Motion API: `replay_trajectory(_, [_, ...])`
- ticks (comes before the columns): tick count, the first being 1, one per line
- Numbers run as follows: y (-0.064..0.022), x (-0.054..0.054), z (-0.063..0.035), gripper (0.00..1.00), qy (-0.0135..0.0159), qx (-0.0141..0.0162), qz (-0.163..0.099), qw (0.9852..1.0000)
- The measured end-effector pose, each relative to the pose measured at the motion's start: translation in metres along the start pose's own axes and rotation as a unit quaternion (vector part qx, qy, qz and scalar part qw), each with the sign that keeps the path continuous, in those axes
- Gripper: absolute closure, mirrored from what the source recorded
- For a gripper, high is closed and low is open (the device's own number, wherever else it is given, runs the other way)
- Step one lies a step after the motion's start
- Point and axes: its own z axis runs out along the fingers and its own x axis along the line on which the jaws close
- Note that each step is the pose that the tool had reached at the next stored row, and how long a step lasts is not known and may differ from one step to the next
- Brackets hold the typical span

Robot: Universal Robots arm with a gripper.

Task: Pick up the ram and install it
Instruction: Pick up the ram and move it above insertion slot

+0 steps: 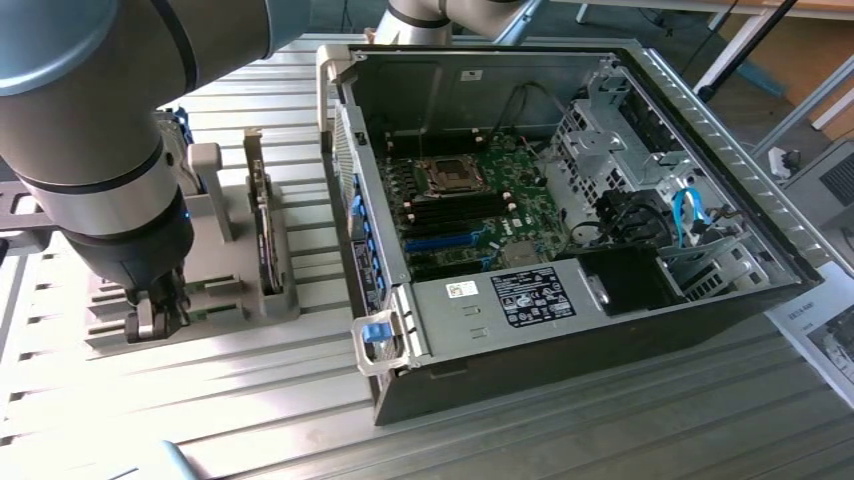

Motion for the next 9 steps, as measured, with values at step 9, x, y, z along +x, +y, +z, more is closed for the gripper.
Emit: replay_trajectory(9, [-0.0007, -0.0028, 0.0000, 0.76, 0.0001, 0.0000, 0.000, 1.0000])
